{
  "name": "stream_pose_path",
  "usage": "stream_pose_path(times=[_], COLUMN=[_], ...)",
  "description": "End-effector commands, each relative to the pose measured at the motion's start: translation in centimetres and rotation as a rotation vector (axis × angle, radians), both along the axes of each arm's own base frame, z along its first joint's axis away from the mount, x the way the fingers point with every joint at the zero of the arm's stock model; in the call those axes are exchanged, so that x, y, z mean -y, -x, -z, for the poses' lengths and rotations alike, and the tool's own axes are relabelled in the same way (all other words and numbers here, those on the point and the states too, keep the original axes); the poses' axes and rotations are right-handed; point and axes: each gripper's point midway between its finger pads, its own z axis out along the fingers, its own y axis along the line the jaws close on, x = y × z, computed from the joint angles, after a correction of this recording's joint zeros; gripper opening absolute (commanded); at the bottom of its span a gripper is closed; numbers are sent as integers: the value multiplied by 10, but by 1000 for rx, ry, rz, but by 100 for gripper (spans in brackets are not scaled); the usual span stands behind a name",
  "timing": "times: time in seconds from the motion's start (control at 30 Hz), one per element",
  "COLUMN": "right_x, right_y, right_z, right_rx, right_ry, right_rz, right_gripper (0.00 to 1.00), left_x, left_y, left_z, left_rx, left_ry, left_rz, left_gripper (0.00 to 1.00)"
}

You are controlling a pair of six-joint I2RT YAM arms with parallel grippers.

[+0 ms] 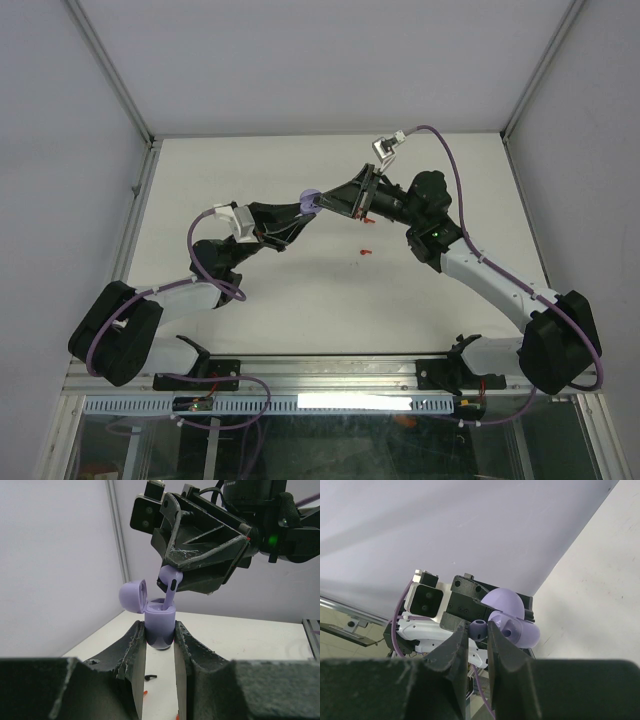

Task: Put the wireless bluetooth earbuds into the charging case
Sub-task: Place the earbud in the charging case.

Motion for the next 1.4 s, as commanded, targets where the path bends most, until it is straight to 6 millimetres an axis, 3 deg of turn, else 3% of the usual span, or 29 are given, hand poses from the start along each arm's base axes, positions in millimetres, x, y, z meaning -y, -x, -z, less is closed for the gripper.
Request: stream_pose_path(times=[0.0,0.63,0.87,1.07,1.37], right_x=[6,1,3,8,10], right_y=[-8,-16,-13,-9,-1], right_z=[2,23,13,-7,-23], right_rx=[11,-1,69,171,282], right_ry=[0,184,209,234,311], right_rz=[38,105,116,123,64], right_gripper=[10,13,27,43,44], left_x=[-24,-19,-21,-21,-19], left_y=[40,35,32,28,25], left_z=[-72,-67,-63,-51,-29], left_rx=[305,322,316,294,248], left_ry=[180,155,149,131,95], left_rz=[-8,-16,-34,-53,-54], left_gripper=[0,0,0,0,0])
